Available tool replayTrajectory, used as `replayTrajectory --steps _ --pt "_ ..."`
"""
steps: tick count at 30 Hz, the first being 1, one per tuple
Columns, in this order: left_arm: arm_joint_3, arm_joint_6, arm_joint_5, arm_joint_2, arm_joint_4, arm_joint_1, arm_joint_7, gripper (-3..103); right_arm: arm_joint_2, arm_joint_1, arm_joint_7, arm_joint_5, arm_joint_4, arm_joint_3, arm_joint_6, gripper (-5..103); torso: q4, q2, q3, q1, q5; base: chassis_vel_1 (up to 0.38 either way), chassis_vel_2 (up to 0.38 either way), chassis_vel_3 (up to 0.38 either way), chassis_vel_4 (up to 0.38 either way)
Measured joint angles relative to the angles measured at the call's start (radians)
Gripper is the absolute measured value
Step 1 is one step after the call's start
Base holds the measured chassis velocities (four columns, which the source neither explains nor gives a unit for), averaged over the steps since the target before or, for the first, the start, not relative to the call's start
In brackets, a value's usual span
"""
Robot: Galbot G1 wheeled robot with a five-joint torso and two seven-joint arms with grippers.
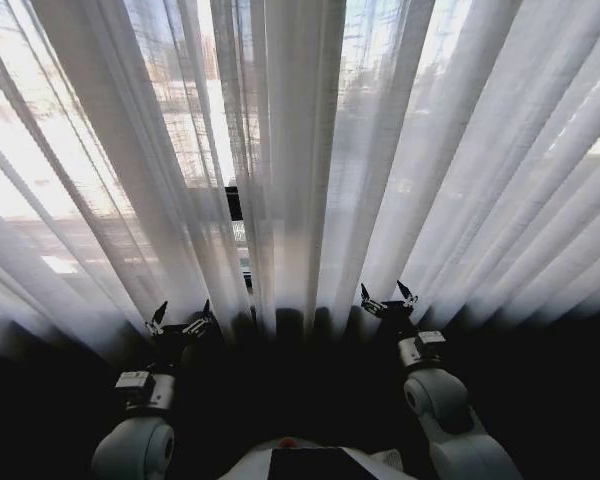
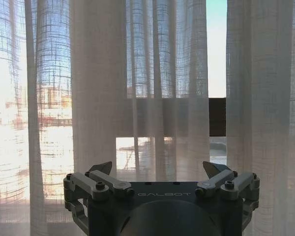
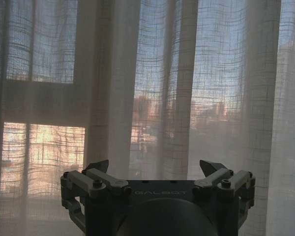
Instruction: Open the curtains by pulling them apart, changing their state from closed to fully open.
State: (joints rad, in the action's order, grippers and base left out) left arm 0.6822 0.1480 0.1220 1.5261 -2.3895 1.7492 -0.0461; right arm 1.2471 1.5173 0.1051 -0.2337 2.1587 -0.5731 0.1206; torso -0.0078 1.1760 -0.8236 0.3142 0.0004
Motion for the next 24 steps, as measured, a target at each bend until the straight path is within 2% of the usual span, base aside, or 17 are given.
replayTrajectory --steps 10,14,21,24 --pt "0.003 -0.016 -0.001 0.007 0.000 0.014 0.000 100 -0.001 0.002 -0.001 -0.001 0.005 0.002 -0.004 100 0.0002 0.000 0.000 0.000 0.0003 0.357 0.345 -0.366 -0.332" --pt "0.003 -0.018 -0.002 0.008 0.000 0.015 0.001 100 -0.002 0.001 -0.002 -0.003 0.000 0.003 -0.013 100 0.0004 0.000 0.000 0.000 -0.0008 0.279 0.309 -0.300 -0.288" --pt "0.001 -0.022 -0.004 0.009 0.002 0.014 0.002 100 -0.004 0.003 -0.011 -0.003 -0.003 0.004 -0.014 100 0.0003 0.000 0.000 0.000 -0.0006 0.091 0.098 -0.078 -0.112" --pt "0.001 -0.022 -0.004 0.009 0.002 0.011 0.002 100 -0.002 0.002 -0.017 -0.003 -0.004 0.003 -0.014 100 0.0000 0.000 0.000 0.000 0.0007 -0.003 -0.017 0.007 0.010"
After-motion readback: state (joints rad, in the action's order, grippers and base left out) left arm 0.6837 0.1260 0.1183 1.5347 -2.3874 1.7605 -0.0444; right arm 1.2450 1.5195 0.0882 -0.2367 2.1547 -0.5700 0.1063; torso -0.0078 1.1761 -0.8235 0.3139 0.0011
